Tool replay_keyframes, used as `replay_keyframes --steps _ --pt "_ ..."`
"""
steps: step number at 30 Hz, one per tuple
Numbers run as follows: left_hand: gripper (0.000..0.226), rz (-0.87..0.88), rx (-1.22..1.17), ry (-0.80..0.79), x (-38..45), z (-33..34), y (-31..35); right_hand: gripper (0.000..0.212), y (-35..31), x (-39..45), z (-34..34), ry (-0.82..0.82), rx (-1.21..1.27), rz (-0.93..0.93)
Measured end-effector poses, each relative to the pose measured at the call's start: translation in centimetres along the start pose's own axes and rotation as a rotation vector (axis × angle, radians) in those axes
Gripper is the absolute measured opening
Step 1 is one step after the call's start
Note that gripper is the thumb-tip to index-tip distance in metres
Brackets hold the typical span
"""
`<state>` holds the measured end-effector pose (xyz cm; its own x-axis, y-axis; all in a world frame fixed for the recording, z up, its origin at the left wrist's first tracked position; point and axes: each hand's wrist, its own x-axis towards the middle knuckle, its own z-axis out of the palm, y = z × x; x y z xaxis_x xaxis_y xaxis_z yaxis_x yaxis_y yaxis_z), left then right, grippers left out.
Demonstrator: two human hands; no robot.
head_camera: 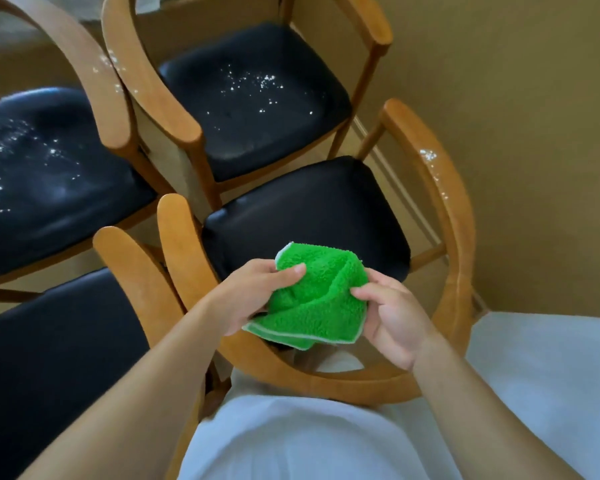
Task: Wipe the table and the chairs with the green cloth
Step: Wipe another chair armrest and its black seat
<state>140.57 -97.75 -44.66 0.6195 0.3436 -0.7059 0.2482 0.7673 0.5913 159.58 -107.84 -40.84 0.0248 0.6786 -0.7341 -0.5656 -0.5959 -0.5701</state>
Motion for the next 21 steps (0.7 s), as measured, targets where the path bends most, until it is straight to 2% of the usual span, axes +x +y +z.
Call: replay_keyframes --steps 5,10,14,17,21 --pt "0.034 0.025 0.115 -0.019 -0.5 1.4 -0.3 0.028 1.4 -2.7 -2.3 0.296 -0.197 -0.039" --pt "0.030 -0.115 0.155 -0.095 0.6 3.6 -3.8 0.018 2.2 -4.4 -7.1 0.499 -0.410 0.059" --pt "0.015 -0.150 0.199 -0.058 2.7 8.4 -6.9 0.016 1.6 -6.2 -13.3 0.624 -0.567 0.128" --pt "0.006 -0.145 0.212 -0.101 4.5 13.5 -8.5 0.020 0.5 -7.0 -18.1 0.700 -0.709 0.116" --pt "0.015 -0.018 0.531 0.062 8.1 19.1 -9.9 0.032 -0.4 -6.3 -22.8 0.876 -1.009 -0.005"
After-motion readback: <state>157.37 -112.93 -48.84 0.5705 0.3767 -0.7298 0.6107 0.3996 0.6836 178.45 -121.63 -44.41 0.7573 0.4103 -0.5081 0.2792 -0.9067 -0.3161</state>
